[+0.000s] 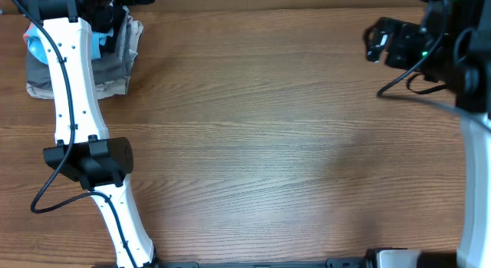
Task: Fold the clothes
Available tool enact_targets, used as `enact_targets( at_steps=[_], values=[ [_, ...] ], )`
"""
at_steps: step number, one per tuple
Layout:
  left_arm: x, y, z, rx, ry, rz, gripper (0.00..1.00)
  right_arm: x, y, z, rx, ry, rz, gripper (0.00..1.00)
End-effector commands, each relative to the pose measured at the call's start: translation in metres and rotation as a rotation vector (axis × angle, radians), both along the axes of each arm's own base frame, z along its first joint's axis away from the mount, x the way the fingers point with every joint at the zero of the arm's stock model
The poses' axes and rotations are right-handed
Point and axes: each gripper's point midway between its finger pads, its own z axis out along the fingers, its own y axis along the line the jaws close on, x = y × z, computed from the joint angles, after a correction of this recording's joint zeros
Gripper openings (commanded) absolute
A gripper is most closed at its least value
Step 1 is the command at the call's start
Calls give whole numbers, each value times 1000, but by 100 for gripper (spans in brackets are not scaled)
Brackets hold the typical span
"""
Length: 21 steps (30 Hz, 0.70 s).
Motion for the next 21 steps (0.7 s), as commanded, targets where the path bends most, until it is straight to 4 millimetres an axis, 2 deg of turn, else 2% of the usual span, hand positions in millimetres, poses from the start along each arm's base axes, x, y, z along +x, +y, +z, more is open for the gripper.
enact_targets(
  at_steps=[1,5,9,16,21],
  values=[
    [-1,-3,3,-7,0,4,100,-21,7,21,-33,-143,15,100],
    [-1,-3,3,-7,0,4,100,-28,16,14,-14,-306,39,100],
    [-1,-3,3,-7,0,4,100,-46,17,-14,-1,-434,46,100],
    [-1,-3,3,-7,0,4,100,-94,11,-95,8,-548,42,100],
    [-1,-3,3,-7,0,4,100,-120,8,-150,14,-618,40,100]
  ],
)
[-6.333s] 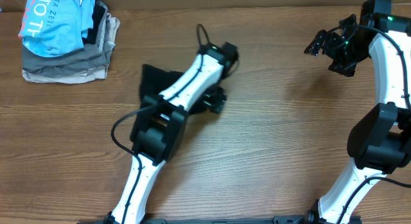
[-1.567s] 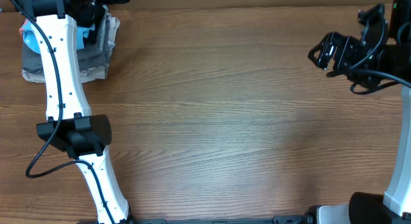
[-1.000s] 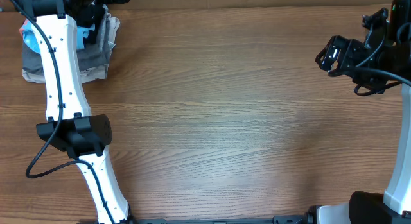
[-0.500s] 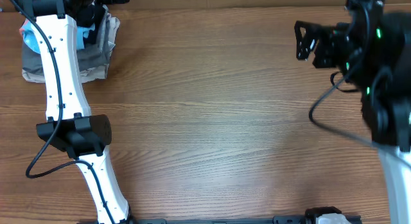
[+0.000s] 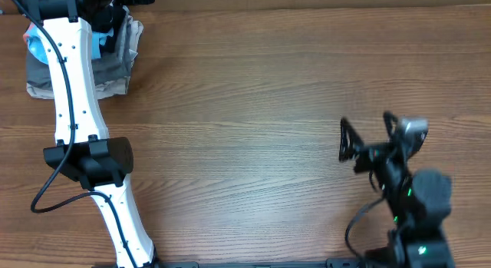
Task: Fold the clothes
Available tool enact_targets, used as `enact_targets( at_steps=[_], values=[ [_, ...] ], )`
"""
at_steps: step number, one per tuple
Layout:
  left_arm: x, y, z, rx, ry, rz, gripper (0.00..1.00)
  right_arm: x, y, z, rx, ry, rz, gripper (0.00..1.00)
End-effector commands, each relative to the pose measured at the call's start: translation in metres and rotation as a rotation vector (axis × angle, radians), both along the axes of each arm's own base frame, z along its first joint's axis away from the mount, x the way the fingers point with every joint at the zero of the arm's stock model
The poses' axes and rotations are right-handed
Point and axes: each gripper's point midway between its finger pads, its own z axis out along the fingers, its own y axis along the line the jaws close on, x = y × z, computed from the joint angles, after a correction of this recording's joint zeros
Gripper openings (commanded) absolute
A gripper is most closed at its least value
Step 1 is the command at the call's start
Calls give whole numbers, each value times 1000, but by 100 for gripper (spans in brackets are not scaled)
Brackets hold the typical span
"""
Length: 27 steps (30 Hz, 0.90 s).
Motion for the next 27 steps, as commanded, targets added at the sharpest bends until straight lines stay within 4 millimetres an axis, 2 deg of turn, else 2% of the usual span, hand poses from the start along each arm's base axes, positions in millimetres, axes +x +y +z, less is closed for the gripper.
enact_targets(
  at_steps=[1,4,7,13,18,27],
  values=[
    [-1,-4,4,-8,-3,2,100,-12,-1,-28,-3,-37,-2,100],
    [-1,-4,4,-8,-3,2,100,-21,8,-53,-43,-60,59,100],
    [-1,-3,4,-8,-3,3,100,-28,18,-68,-120,-85,129,100],
    [-1,-4,4,-8,-3,2,100,-34,18,-93,-157,-56,142,100],
    [-1,-4,4,-8,-3,2,100,-38,18,-68,-153,-166,134,100],
    [-1,-4,4,-8,-3,2,100,-38,18,-72,-154,-149,135,100]
  ],
)
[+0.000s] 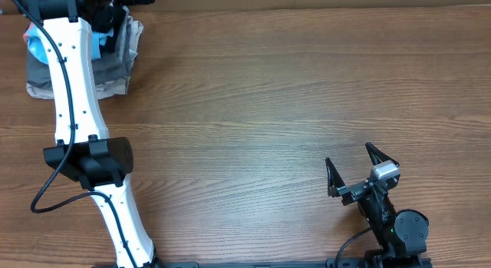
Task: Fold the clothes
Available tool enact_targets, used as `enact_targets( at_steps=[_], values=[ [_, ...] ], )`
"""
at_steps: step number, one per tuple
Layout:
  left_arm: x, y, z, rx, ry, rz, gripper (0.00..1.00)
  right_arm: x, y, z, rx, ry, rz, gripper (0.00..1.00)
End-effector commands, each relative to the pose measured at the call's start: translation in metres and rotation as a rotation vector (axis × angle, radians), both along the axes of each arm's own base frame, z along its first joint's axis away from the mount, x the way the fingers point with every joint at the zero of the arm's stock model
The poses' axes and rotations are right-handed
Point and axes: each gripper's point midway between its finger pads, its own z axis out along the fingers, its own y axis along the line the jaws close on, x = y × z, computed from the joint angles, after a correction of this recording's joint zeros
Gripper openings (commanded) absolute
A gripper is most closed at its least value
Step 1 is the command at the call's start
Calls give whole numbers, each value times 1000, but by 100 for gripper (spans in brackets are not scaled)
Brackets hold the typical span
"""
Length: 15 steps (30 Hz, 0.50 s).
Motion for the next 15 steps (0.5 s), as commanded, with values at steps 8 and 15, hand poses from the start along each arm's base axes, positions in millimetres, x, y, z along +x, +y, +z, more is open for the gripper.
enact_targets(
  at_steps=[8,15],
  values=[
    [-1,-4,4,-7,-3,3,100,-1,2,-2,-7,-5,11,100],
    [-13,-6,16,-7,-5,2,100,-1,2,-2,-7,-5,11,100]
  ],
)
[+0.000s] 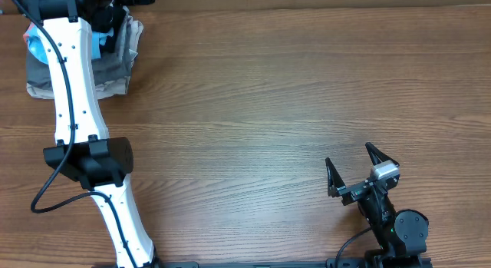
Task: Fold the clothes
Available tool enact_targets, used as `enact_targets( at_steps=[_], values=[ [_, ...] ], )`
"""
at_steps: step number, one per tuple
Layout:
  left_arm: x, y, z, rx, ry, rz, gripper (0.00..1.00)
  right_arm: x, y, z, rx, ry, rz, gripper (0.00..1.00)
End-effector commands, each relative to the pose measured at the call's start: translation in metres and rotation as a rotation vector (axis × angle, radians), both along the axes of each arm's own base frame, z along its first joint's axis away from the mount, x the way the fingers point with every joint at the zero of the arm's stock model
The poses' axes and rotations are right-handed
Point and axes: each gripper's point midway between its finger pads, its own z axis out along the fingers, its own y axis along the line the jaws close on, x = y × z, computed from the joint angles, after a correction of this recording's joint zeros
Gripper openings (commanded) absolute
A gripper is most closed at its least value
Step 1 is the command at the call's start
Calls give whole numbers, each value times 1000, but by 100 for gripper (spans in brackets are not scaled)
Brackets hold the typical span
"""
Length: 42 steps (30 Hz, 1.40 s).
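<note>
A stack of folded clothes (115, 68), grey and beige with a light blue piece (34, 41), lies at the table's far left corner. My left arm (73, 91) reaches from the front edge up to that stack. Its gripper (113, 22) sits dark over the top of the pile, and its fingers cannot be made out. At the front right, my right gripper (347, 153) rests low near the table edge, open, with nothing between its fingers.
The wooden table (268, 99) spans the whole view. The left arm's black elbow joint (88, 160) hangs over the left side. The right arm's base (403, 229) sits at the front edge.
At first my right arm was up at the far right corner of the table. Then it stood lower over the mid right. After that it was folded back at the front right edge with its fingers open, where it stays. The left arm has kept still on the clothes stack.
</note>
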Motion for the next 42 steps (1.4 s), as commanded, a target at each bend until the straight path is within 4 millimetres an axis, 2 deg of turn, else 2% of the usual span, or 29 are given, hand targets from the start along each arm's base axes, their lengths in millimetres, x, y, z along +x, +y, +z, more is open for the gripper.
enact_targets(
  at_steps=[1,4,7,8,12,15,19,25,30,36,39,42],
  values=[
    [-16,-8,26,-4,-28,-2,100,-1,2,-2,-3,-4,10,100],
    [-39,-13,47,-2,-42,-7,100,-1,2,-2,-3,-4,10,100],
    [-75,-19,65,-1,-39,-10,100,-1,2,-2,-3,-4,10,100],
    [-87,-16,67,21,-35,7,100,-1,2,-2,-3,-4,10,100],
    [-135,18,80,159,-51,179,100,-1,2,-2,-3,-4,10,100],
    [-166,34,81,233,-72,274,100,-1,2,-2,-3,-4,10,100],
    [-188,33,77,257,-188,284,100,-1,2,-2,-3,-4,10,100],
    [-219,23,44,234,-419,277,100,-1,2,-2,-3,-2,10,100],
    [-256,18,-8,229,-551,292,100,-1,2,-2,-3,-2,10,100],
    [-294,14,-70,225,-620,300,100,0,2,-2,-3,-2,10,100],
    [-309,12,-92,226,-653,307,100,0,2,-2,-3,-2,10,100],
    [-317,11,-103,225,-686,309,100,0,2,-2,-3,-2,10,100]
  ],
)
